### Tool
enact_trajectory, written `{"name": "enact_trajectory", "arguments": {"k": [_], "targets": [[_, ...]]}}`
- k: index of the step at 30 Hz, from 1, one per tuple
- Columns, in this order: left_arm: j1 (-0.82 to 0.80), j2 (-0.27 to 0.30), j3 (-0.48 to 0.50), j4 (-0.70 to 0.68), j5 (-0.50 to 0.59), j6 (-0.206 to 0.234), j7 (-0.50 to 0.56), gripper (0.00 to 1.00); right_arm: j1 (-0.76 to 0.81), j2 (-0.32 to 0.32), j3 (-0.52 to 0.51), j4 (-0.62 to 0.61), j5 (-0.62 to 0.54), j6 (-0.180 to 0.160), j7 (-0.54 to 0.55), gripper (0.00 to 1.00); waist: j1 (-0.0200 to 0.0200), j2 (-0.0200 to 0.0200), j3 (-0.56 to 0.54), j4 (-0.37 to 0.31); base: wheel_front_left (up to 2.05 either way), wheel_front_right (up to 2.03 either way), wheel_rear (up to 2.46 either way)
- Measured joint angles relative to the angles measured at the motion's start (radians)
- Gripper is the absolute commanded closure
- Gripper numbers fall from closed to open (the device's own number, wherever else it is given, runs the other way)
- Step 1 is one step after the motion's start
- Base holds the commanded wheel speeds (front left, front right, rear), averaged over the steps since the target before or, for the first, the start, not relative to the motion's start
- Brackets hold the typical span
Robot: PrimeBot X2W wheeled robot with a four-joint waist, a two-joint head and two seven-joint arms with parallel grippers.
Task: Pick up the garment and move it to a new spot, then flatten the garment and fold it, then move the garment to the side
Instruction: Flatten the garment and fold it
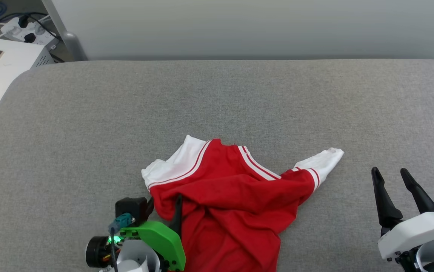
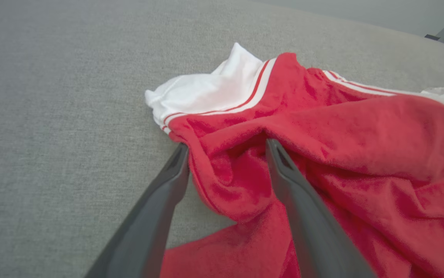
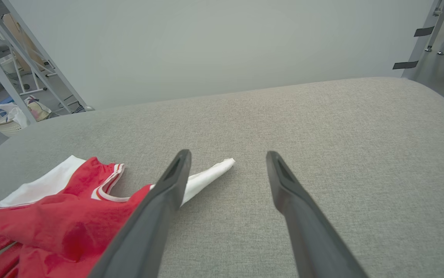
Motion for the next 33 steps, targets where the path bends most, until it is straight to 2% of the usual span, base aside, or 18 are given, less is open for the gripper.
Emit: {"name": "enact_trajectory", "arguments": {"k": [4, 11, 18, 25, 33], "targets": [[-0.002, 0.003, 0.038, -0.043, 0.027, 0.007, -0.095, 0.0, 0.007, 0.001, -0.013, 0.004, 0.0, 0.0, 0.005, 0.0, 0.0, 0.0, -0.017, -0.001, 0.0, 0.0, 0.0], [-0.003, 0.017, 0.101, -0.123, 0.063, 0.031, -0.157, 0.0, 0.008, -0.004, -0.063, 0.075, 0.012, 0.0, 0.027, 0.0, 0.0, 0.0, -0.033, -0.003, 0.0, 0.0, 0.0], [-0.002, 0.03, 0.136, -0.197, 0.107, 0.054, -0.166, 0.0, -0.091, -0.1, -0.068, 0.238, 0.084, 0.0, 0.081, 0.0, 0.0, 0.0, -0.013, 0.017, 0.0, 0.0, 0.0], [-0.005, 0.019, 0.137, -0.221, 0.119, 0.055, -0.173, 0.0, -0.266, -0.249, 0.072, 0.384, 0.186, 0.0, 0.174, 0.0, 0.0, 0.0, 0.032, 0.056, 0.0, 0.0, 0.0], [-0.044, -0.02, 0.139, -0.223, 0.153, 0.042, -0.174, 0.0, -0.463, -0.393, 0.303, 0.52, 0.308, 0.0, 0.288, 0.0, 0.0, 0.0, 0.108, 0.106, 0.0, 0.0, 0.0]]}}
